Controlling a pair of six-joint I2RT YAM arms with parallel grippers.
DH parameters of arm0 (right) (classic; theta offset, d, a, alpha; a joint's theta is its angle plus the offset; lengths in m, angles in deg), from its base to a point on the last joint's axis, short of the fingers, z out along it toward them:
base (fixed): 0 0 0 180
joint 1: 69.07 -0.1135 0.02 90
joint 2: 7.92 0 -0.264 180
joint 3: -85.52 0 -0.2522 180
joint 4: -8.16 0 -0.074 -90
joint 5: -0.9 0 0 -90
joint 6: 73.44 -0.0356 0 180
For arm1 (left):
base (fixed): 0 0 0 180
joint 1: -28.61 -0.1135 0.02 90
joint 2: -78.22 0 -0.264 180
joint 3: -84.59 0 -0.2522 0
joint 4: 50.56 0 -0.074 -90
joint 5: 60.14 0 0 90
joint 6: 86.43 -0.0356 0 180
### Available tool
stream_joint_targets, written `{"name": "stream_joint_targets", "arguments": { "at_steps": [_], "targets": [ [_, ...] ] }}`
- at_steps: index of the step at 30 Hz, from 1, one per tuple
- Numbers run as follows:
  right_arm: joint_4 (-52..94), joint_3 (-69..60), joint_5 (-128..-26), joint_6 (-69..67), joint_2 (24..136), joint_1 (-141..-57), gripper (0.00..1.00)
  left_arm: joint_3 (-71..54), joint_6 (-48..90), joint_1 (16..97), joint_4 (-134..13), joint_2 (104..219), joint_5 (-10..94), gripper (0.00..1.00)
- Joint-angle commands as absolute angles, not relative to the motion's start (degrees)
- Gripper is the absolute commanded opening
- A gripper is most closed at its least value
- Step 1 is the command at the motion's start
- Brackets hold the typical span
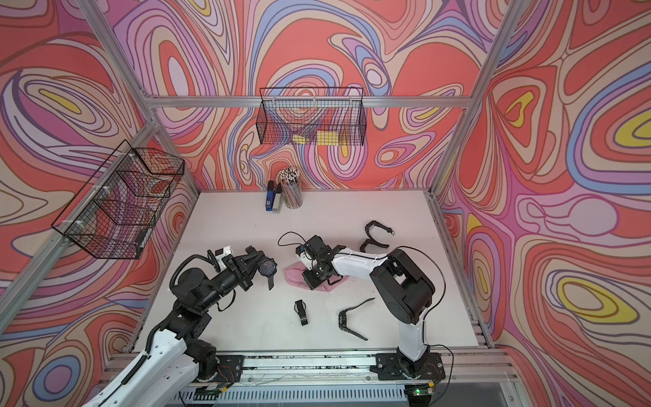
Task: Wipe the watch dial
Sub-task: Pick up the cleaning item at the center of the board.
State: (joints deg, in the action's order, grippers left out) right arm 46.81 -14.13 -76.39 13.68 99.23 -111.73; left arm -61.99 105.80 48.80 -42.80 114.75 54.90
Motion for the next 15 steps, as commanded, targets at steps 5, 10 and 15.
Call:
{"name": "stream_joint_targets", "arguments": {
  "at_steps": [5, 10, 15],
  "targets": [
    [45.5, -15.7, -75.3, 11.4, 84.9, -110.5, 0.0, -65.1, 107.5, 48.5, -36.2, 115.8, 53.7, 0.0],
    [40.2, -20.5, -72.6, 7.6, 72.6, -109.3, 0.0, -64.5, 106.0, 48.4, -35.6, 115.2, 52.6, 0.0],
    [34.1, -25.4, -68.6, 3.1, 65.2, -109.3, 0.0, -62.6, 102.1, 48.3, -36.8, 115.1, 52.9, 0.0]
  ]
}}
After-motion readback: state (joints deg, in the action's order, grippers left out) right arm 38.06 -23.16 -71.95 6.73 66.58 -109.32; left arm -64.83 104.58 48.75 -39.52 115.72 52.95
